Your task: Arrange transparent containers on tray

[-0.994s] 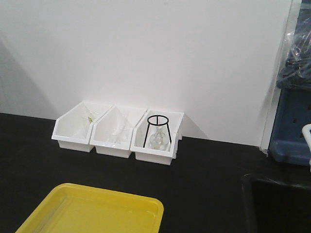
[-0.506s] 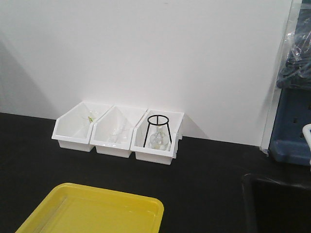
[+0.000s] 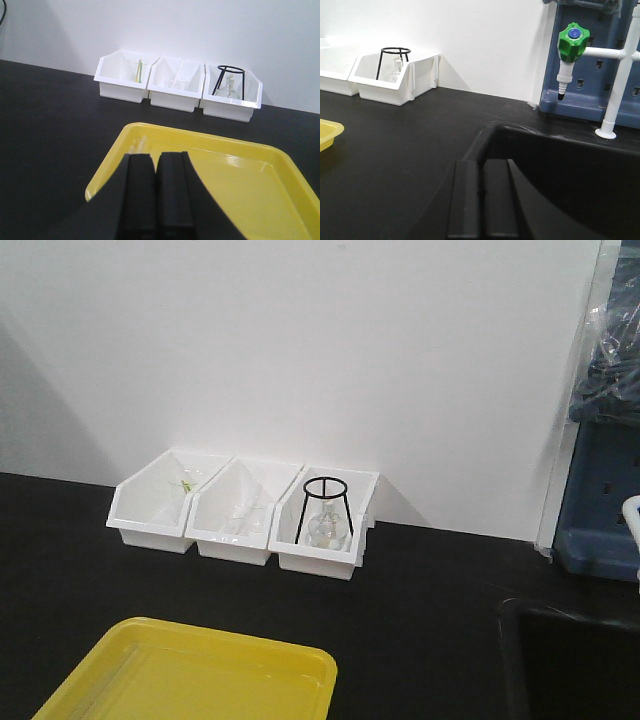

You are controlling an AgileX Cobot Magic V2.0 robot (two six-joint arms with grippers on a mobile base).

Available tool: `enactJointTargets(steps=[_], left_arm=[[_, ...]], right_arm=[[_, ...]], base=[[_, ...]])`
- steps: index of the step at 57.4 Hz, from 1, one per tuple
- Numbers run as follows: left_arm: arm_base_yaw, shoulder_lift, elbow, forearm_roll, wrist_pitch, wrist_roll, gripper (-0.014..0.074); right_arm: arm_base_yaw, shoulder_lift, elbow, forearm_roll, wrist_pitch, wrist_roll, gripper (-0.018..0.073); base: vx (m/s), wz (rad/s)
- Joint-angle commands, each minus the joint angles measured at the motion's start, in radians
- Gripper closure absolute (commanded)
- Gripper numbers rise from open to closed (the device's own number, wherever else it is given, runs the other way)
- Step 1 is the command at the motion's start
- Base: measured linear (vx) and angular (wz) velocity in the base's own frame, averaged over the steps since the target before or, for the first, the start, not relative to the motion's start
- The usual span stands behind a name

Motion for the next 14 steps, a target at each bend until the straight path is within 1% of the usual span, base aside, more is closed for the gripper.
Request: enactJointTargets(steps=[1, 14], left_arm=[[0.002, -0.011, 0.030, -0.006, -0.080, -0.002, 0.0604], [0.002, -0.011, 0.030, -0.006, -0.080, -0.002, 0.0604]], right_arm=[[0.001, -0.007, 0.008, -0.010, -0.078, -0.002, 0.0572], [0.001, -0.007, 0.008, -0.010, -0.078, -0.002, 0.0572]], base=[[0.00, 0.00], [0.00, 0.00]])
